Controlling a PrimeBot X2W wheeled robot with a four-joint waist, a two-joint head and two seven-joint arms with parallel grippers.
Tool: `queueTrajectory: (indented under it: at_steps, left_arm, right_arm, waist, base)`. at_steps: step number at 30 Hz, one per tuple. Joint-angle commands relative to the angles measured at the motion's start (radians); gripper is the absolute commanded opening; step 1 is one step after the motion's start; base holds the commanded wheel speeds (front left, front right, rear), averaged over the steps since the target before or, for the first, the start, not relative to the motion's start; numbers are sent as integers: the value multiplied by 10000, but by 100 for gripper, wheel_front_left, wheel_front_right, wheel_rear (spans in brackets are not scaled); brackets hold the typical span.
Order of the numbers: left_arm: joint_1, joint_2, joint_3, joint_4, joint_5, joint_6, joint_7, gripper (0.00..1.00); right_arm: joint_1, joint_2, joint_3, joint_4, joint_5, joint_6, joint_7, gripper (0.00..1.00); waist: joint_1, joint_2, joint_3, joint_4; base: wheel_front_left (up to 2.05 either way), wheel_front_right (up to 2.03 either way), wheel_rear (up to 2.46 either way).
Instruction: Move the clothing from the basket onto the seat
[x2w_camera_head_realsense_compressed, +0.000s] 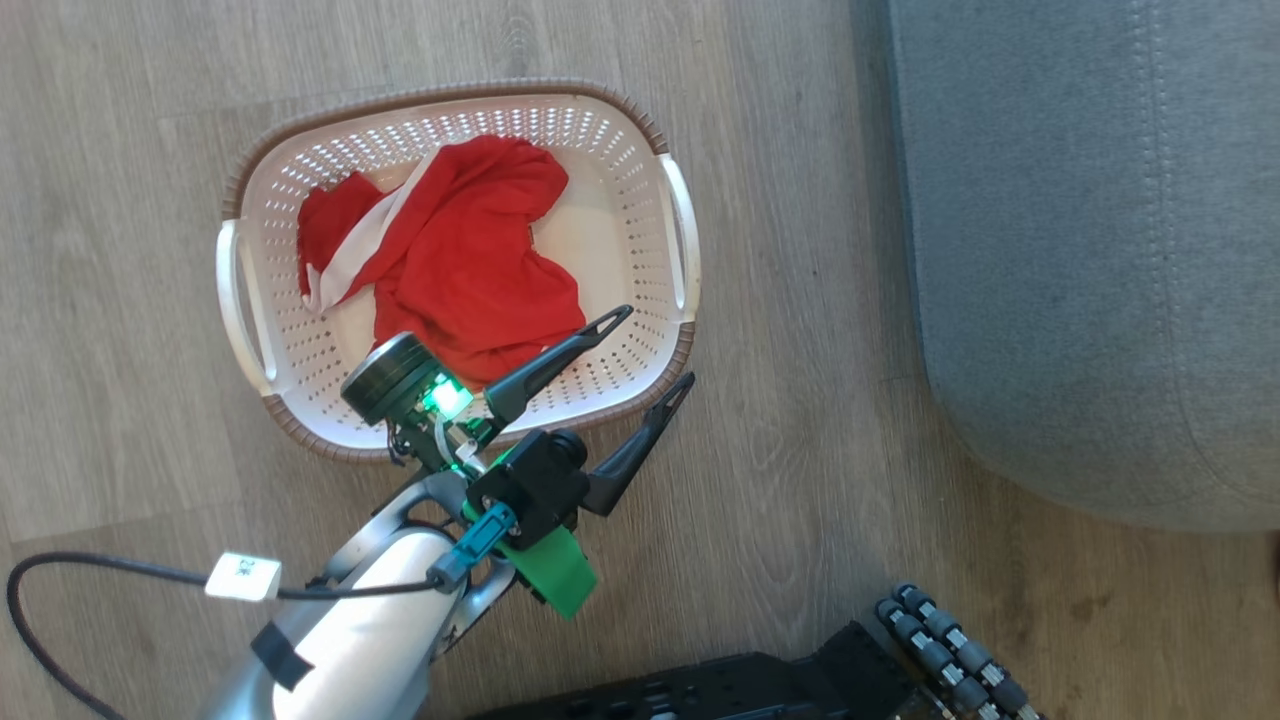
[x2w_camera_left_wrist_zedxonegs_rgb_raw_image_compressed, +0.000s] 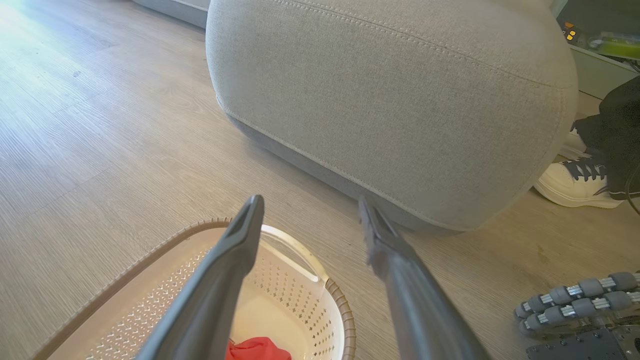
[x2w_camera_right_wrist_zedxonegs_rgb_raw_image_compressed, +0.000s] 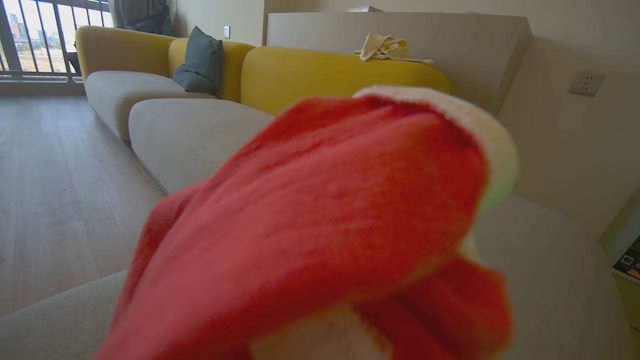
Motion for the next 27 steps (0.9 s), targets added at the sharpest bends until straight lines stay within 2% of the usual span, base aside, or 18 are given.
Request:
queueTrajectory:
  at_steps: [1,9,14,18,19,20,21,27]
  left_arm:
    - [17,10,186,-366,29,82,-51,100]
    - [47,77,223,-373,25,146,-51,100]
    - [33,93,220,-376,16,149,-51,100]
    - [44,110,208,-355,3,142,-51,100]
    - [46,111,206,-344,-4,140,-51,100]
    - [48,110,205,-330,-13,136,-51,100]
    - [52,106,201,-311,-22,132,-51,100]
    - [68,-28,168,-181,-83,103,-51,100]
  right_arm:
    - [-138,-282,-128,-65,-357,-4,-21,0]
    - [-121,-102,-881,1693,-1559,-4,122,0]
    - [-264,-184,-910,2730,-2199,-4,800,0]
    - [-446,-277,-778,3304,-2350,-4,894,0]
    - [-451,-324,-794,3370,-2370,-4,872,30]
    - [-442,-360,-829,3361,-2407,-4,796,69]
    - [-430,-381,-899,3341,-2434,-4,739,100]
    - [-376,-396,-1090,3572,-2715,-4,889,100]
  waist:
    - [0,0,19,24]
    - [0,0,38,-85]
    - [0,0,43,-212]
    - [0,0,21,-276]
    - [0,0,7,-284]
    - [0,0,-16,-292]
    - [0,0,-44,-298]
    - [0,0,-442,-306]
  base:
    - [0,0,0]
    - [0,0,0]
    - [0,0,0]
    - [0,0,0]
    - [0,0,0]
    - [0,0,0]
    - [0,0,0]
    - [0,0,0]
